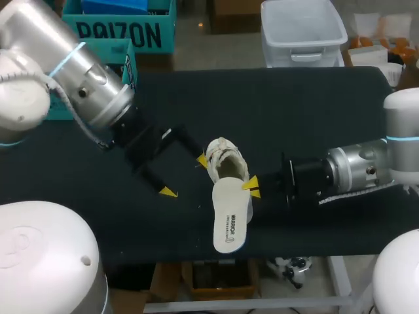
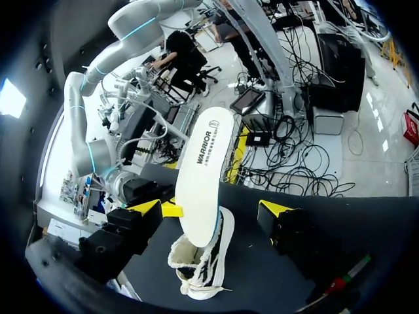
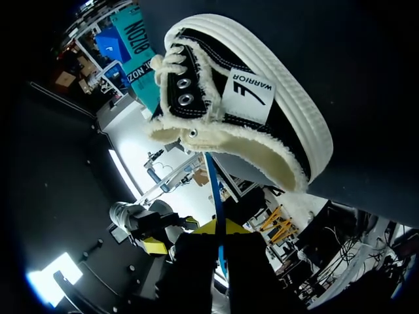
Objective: Open the shoe tongue, take the insole out of the shoe, put the insole back into the shoe, and pack the shoe into the shoebox
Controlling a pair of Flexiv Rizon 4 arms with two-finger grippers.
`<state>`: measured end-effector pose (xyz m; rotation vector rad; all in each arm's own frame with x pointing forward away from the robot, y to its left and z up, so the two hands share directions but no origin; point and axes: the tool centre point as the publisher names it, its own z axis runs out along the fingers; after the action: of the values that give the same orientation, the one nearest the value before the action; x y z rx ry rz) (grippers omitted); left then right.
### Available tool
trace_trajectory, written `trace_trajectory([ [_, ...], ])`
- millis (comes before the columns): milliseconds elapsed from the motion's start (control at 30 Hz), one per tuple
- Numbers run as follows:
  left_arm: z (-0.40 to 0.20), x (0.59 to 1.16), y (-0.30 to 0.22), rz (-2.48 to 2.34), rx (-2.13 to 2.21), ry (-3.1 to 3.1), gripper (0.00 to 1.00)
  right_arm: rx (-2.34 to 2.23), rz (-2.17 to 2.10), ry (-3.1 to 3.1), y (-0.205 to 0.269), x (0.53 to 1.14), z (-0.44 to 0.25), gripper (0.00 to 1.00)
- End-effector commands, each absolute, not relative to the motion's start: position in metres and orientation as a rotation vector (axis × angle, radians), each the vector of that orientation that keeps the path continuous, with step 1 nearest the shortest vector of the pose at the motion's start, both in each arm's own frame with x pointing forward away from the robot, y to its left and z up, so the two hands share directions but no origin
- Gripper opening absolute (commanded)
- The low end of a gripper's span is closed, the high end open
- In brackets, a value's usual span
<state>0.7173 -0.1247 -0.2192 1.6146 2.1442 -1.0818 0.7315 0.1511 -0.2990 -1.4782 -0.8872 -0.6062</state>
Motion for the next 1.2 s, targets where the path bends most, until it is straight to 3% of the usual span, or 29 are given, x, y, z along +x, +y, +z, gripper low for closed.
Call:
trace_trajectory([
  [33,-0.227,0.708,-0.120,-1.201,1.288,1.982,1.00,-1.472,-0.612,-0.880,0.150,0.732,-0.300,0.00],
  [733,-0.247,0.708,-0.121,-1.325,1.197,2.004,1.00,-1.455,-0.620,-0.864,0.144,0.736,-0.302,0.00],
  [1200,-0.293,0.697,-0.164,-1.225,0.966,1.922,1.00,-1.441,-0.615,-0.833,0.149,0.742,-0.307,0.00],
])
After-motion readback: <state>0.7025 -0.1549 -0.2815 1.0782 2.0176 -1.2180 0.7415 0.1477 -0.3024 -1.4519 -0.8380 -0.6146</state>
